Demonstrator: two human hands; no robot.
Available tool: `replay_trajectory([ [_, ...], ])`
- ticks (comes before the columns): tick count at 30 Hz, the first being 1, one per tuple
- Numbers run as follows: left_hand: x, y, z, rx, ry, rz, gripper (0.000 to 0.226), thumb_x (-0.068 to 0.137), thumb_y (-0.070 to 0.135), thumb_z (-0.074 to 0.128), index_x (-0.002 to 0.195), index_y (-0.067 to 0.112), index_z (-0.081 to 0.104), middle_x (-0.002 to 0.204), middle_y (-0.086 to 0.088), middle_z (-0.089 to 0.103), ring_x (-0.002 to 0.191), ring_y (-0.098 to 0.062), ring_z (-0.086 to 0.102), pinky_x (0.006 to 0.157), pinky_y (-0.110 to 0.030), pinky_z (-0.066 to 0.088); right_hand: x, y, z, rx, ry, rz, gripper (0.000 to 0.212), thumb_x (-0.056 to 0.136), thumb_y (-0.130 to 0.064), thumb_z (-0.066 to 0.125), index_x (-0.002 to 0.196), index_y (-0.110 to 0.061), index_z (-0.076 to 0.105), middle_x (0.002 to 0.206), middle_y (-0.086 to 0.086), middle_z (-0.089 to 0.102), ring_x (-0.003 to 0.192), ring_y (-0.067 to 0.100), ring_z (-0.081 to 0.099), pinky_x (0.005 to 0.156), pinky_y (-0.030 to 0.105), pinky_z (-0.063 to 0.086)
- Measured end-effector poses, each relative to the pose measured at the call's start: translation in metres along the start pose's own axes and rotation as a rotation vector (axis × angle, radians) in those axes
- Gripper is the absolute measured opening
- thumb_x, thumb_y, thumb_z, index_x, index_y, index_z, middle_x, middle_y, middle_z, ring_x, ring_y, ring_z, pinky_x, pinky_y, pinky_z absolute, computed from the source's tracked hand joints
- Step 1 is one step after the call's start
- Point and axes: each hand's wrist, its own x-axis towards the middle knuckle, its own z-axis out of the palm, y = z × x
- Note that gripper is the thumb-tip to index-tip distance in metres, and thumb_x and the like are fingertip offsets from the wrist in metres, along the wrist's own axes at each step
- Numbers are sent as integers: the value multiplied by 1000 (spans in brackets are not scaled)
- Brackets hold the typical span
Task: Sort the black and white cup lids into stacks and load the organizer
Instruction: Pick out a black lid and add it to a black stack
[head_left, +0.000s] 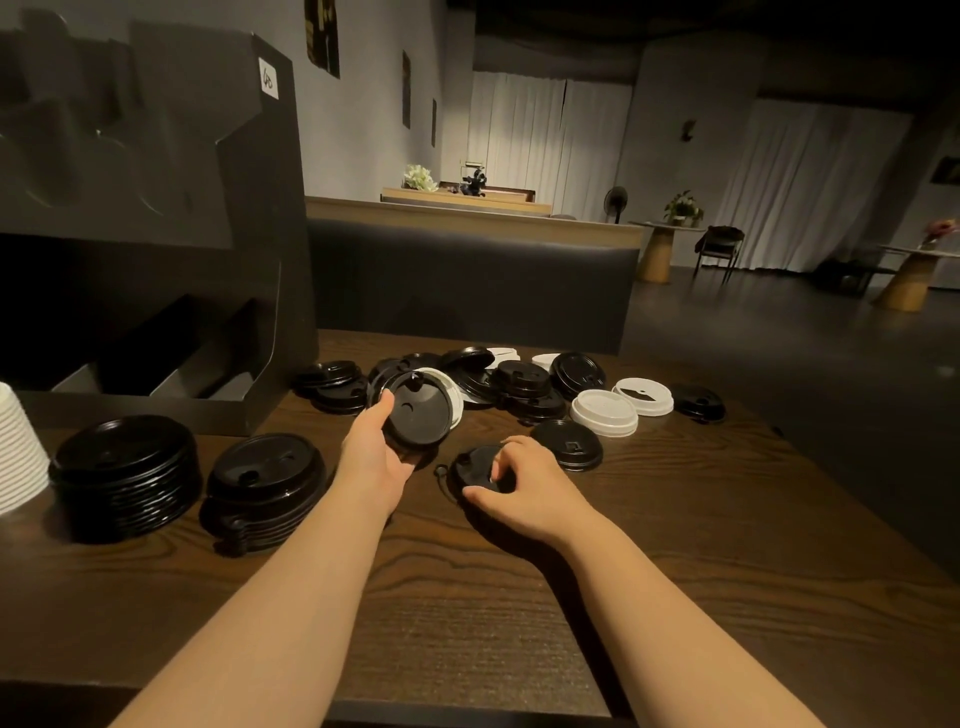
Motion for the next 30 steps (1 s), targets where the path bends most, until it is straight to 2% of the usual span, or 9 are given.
replay_trajectory([
  [4,-20,-2,7,-14,-82,-2,39,99,23,50,137,14,46,137,-13,53,124,-33,51,95,-46,43,-5,-5,-5,400,354,89,39,82,-30,71,110,-22,45,120,-2,43,113,13,45,89,22,37],
  [7,-33,-16,12,173,-310,-15,28,98,20,50,123,13,60,119,-9,67,116,-27,59,95,-41,46,-7,-12,-4,724,359,111,70,82,-22,72,137,-29,30,139,2,34,123,13,40,94,26,39],
  [10,-36,-29,13,423,-466,24,25,97,24,51,115,18,66,117,-3,70,124,-23,54,112,-47,33,-7,-17,-2,814,353,120,81,84,-19,69,148,-25,19,147,0,20,120,10,34,90,24,36],
  [17,-31,-33,7,531,-549,64,28,95,32,50,113,21,68,121,-4,68,129,-23,50,116,-50,26,-6,-17,-1,961,308,165,62,84,-24,69,136,-29,36,144,3,32,113,13,47,82,22,44],
  [19,-32,-32,6,546,-539,70,26,99,30,46,112,23,68,122,-3,67,131,-23,48,117,-50,24,-9,-17,-3,993,288,154,54,86,-22,67,130,-31,37,123,-5,51,94,3,53,66,11,46],
  [21,-32,-32,5,571,-553,74,28,96,35,49,113,25,68,124,-2,66,132,-24,46,116,-51,24,-9,-14,-4,991,292,138,59,88,-22,65,138,-24,35,98,-20,48,80,-4,49,54,6,44],
  [23,-32,-31,4,586,-565,81,30,95,37,49,116,24,67,124,-1,66,131,-23,48,116,-50,25,-10,-14,-5,980,300,127,56,88,-25,65,136,-23,38,100,-19,49,80,-4,48,59,9,45],
  [27,-35,-32,6,595,-590,89,33,93,40,50,118,24,65,125,-1,66,131,-21,47,117,-47,25,-10,-16,-3,977,306,145,13,87,-29,66,98,-29,58,97,-12,64,91,7,62,81,27,52],
  [30,-38,-34,9,626,-597,113,36,93,47,46,117,28,64,125,1,65,130,-17,49,115,-46,29,-11,-16,-3,991,306,149,11,88,-31,64,95,-22,64,88,-3,71,89,13,68,83,35,56],
])
